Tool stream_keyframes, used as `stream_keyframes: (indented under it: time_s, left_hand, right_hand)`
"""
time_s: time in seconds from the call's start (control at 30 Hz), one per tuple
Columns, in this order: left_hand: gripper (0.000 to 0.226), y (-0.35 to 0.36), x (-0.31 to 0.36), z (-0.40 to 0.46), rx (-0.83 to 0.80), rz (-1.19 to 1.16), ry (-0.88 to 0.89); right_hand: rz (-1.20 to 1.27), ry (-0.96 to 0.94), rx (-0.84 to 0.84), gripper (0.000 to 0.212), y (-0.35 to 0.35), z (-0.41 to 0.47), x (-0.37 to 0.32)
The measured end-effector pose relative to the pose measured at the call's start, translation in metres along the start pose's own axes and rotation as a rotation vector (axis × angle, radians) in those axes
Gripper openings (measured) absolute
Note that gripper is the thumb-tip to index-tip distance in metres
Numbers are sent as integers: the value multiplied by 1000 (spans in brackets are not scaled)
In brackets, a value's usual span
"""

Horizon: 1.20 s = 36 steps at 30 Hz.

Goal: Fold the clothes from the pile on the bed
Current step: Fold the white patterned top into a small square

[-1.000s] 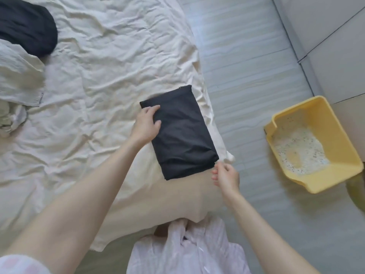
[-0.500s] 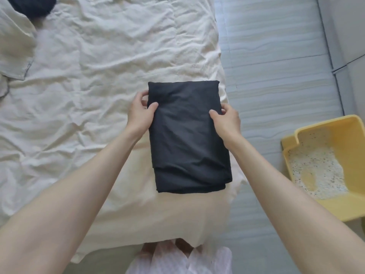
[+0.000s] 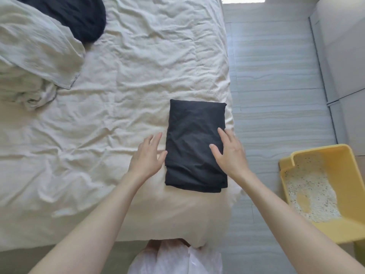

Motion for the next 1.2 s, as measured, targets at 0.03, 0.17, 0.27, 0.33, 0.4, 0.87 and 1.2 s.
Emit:
stream_keyframes:
  time_s: [0.03, 0.17, 0.27, 0.33, 0.4, 0.87, 1.2]
  left_hand:
    - [61, -17, 1, -15, 63, 30, 37]
    - [60, -93, -6, -68, 252, 51, 81]
    - [59, -155, -18, -111, 406, 29, 120]
    - [57, -189, -32, -142, 493, 11, 140]
    - [57, -212, -55, -173, 538, -19, 137]
    - [58, -312, -318, -278, 545, -32, -63]
    - [57, -329, -397, -217, 444, -98, -142]
  right_hand:
    - [-43, -53, 1, 59, -6, -9, -16]
    - [-99, -237, 42, 60, -37, -41, -91]
    - [-68, -384, 128, 60, -67, -65, -162]
    - [-70, -467, 168, 59, -78, -83, -209]
    - [-71, -535, 166, 59, -77, -102, -253]
    - [-223, -626, 26, 61, 66, -167, -476]
    - [-393, -633, -45, 61, 145, -66, -550]
Point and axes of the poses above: each hand's wrist, its own z-axis towards the middle knuckle, its own y-axis out of the palm, x = y × z, the point moved 9 cm from there along z, towards the middle knuckle, and after that the axes turned 3 degrees about -y, right-handed, at the moved point
